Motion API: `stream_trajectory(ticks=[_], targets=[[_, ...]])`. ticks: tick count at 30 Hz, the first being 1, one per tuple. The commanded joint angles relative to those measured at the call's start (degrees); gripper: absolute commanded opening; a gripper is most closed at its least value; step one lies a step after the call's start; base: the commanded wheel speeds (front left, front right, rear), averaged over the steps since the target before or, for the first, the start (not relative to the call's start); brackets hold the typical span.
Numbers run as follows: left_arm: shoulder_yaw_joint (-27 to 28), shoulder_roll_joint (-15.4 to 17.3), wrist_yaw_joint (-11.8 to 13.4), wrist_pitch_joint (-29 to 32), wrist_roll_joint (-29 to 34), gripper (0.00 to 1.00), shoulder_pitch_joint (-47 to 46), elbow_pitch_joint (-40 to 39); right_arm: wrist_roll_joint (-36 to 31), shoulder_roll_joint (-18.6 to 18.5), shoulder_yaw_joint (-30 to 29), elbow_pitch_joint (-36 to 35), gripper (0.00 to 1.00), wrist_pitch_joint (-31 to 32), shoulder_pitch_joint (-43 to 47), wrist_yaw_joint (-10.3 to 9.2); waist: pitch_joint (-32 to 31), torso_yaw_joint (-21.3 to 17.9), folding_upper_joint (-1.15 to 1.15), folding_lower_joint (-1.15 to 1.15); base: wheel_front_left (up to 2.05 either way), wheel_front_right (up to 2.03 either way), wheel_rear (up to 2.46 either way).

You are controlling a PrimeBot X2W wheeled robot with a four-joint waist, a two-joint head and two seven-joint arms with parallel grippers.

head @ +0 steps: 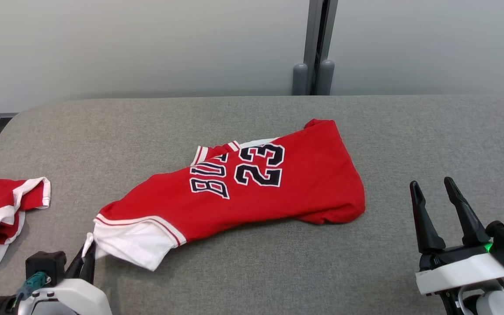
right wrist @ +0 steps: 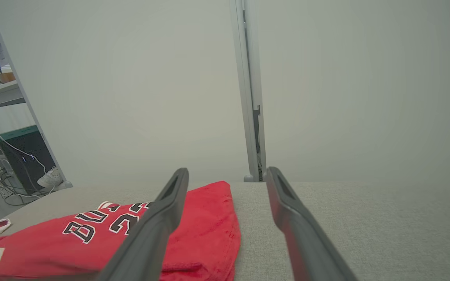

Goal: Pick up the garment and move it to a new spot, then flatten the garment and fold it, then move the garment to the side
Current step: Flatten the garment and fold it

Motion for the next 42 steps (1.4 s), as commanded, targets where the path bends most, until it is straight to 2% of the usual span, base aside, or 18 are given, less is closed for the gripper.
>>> stream_trajectory(ticks=[1,7,9,12,13,14,15,16,24,34,39,42], targets=[[0.4,0.7,1.1,0.3,0.2,0.00,1.0,-0.5,0.3,-0.4,-0.5,0.1,1.00,-0.1,-0.1,0.11,0.1,0.0,0.00,0.00,0.00,0.00,0.00],[1.0,2.7,4.8,-0.4,2.8,0.00,2.4,2.3,0.1,-0.4,-0.8,0.5,1.00,-0.1,-0.4,0.11,0.6,-0.3,0.00,0.00,0.00,0.00,0.00],[0.8,2.2,5.1,-0.7,2.7,0.00,2.1,3.1,0.2,-0.5,-0.8,0.6,1.00,-0.1,-0.5,0.11,0.8,-0.4,0.00,0.00,0.00,0.00,0.00],[0.2,1.4,4.4,-0.8,2.0,0.00,1.2,4.4,0.0,-0.6,-0.5,0.8,1.00,-0.1,-0.7,0.11,0.9,-0.6,0.00,0.00,0.00,0.00,0.00],[0.1,1.1,4.3,-0.9,2.0,0.20,0.9,4.7,0.1,-0.6,-0.4,1.0,1.00,-0.1,-0.8,0.11,0.9,-0.7,0.00,0.00,0.00,0.00,0.00],[-0.1,0.7,4.2,-0.9,1.9,0.46,0.7,5.0,0.2,-0.7,-0.3,1.1,1.00,-0.1,-0.8,0.11,0.9,-0.7,0.00,0.00,0.00,0.00,0.00],[-0.2,0.4,4.1,-0.9,1.7,0.90,0.4,5.3,0.3,-0.6,-0.1,1.2,1.00,-0.1,-0.8,0.11,0.8,-0.8,0.00,0.00,0.00,0.00,0.00],[-0.3,0.2,3.9,-0.9,1.5,1.00,0.2,5.6,0.3,-0.6,0.0,1.3,1.00,-0.1,-0.8,0.11,0.8,-0.9,0.00,0.00,0.00,0.00,0.00],[0.3,-0.8,5.1,-3.3,1.3,1.00,-0.6,4.3,0.8,-0.8,0.5,1.9,1.00,-0.1,-0.6,0.11,0.3,-1.4,0.00,0.00,0.00,0.00,0.00],[0.4,-0.9,7.7,-5.5,2.7,1.00,-0.5,-3.4,1.2,-0.7,0.5,1.8,1.00,-0.1,0.2,0.11,-0.8,-2.1,0.00,0.00,0.00,0.00,0.00],[-0.3,-1.4,7.9,-5.7,2.9,1.00,0.2,-6.5,3.1,-0.1,1.9,2.6,1.00,-0.1,0.5,0.12,-0.5,-2.1,0.00,0.00,0.00,0.00,0.00],[-1.3,-2.3,7.1,-5.6,2.3,1.00,-0.2,-6.8,5.0,-0.9,4.4,4.1,1.00,-0.1,-0.4,0.12,0.0,-1.7,0.00,0.00,0.00,0.00,0.00]])
